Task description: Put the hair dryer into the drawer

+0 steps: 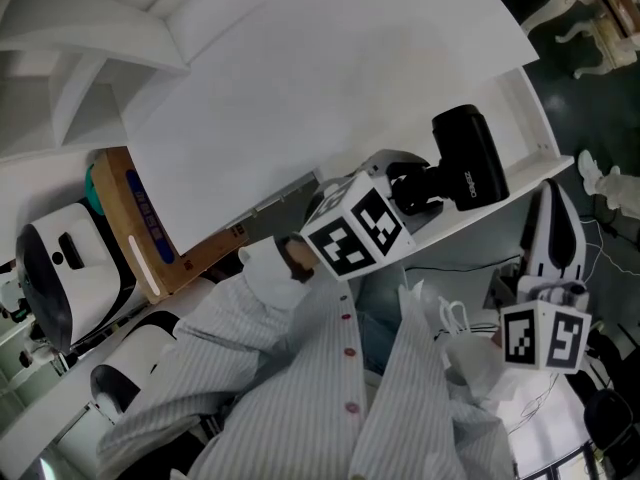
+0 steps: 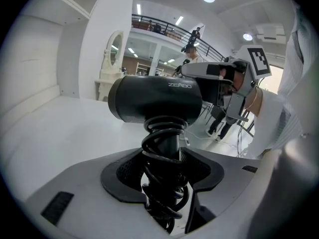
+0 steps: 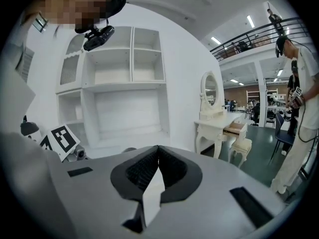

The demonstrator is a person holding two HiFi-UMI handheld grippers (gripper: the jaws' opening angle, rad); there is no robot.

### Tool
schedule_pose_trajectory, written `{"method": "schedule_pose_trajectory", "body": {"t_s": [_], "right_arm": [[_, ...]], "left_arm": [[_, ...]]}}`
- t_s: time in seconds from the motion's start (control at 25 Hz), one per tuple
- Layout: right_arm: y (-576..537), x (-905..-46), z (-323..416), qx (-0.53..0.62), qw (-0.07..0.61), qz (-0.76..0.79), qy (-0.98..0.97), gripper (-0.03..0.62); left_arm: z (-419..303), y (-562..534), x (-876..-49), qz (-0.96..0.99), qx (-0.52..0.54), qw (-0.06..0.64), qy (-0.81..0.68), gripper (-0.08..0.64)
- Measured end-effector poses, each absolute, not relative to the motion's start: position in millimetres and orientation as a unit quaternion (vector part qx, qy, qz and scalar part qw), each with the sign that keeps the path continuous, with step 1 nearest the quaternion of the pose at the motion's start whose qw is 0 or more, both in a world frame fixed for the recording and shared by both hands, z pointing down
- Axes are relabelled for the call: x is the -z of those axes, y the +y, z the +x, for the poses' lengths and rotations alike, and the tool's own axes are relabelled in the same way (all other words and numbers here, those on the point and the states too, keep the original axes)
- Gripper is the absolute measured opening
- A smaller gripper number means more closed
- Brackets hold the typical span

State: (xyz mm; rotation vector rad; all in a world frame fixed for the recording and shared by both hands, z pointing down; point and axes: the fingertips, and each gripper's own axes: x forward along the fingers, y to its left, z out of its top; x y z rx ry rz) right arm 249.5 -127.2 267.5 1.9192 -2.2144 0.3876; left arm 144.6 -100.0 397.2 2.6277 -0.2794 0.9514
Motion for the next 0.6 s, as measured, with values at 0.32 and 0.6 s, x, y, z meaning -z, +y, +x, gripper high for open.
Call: {"method": "schedule_pose_trajectory", "body": {"t_s": [0.32,0.6], "right_arm": [[-126.2,-289.7,247.4,-0.151,0.09,0.649,-0.74,0.011],[-120.0,-310.8,234.1,-0.17,0.095,0.639,-0.744,0.011]], "left_arm": [[143.2,-93.5,-441.8,0.91,-0.362,0.178,-0.098,0.227],[142.4,-84.0,-481.8,0.899,-0.383,0.187,-0.097,0.227]]}}
